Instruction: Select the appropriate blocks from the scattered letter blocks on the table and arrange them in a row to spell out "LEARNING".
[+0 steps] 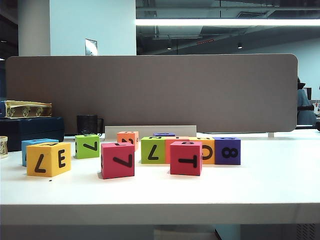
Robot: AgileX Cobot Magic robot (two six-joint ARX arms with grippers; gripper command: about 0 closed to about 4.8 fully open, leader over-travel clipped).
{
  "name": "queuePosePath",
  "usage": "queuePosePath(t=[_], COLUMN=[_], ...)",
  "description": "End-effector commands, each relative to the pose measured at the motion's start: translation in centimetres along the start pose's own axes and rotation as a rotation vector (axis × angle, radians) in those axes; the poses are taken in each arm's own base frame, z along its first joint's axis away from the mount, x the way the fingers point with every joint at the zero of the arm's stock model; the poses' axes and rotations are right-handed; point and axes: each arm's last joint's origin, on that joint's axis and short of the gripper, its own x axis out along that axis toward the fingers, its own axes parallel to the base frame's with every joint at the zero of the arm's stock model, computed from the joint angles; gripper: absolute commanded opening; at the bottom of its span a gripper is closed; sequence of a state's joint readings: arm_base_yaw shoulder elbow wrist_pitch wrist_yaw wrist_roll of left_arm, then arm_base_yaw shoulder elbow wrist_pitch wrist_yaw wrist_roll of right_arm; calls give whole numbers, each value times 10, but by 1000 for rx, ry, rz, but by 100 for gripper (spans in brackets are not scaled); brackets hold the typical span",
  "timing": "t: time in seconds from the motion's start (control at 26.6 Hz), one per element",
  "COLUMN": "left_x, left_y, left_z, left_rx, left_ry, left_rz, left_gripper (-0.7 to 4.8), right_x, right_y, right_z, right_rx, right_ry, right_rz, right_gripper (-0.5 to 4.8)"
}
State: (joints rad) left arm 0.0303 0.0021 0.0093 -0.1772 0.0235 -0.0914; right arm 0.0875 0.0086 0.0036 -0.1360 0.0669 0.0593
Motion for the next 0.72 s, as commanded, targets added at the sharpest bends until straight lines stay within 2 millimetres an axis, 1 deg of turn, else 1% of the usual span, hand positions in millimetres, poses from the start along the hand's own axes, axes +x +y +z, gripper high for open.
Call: queuePosePath(t=[0.04, 0.45, 0.6, 0.72], left_x=[0, -1, -2, -2], left_y=[0, -1, -2, -2], left_z=[-1, 3, 7, 7], left_rx=[-3, -3, -19, -20], left_ry=[9, -11, -27, -28], left_rz=[-2, -31, -46, -47], left_gripper=[-6, -6, -6, -6], right_x=[0, -2, -5, -10], right_y=[0, 2, 4, 5], right_z=[2, 8, 17, 30], right_rx=[2, 4, 55, 73], right_ry=[-31, -62, -87, -124], right_rz=[6, 43, 94, 139], right_gripper=[-1, -1, -2, -2])
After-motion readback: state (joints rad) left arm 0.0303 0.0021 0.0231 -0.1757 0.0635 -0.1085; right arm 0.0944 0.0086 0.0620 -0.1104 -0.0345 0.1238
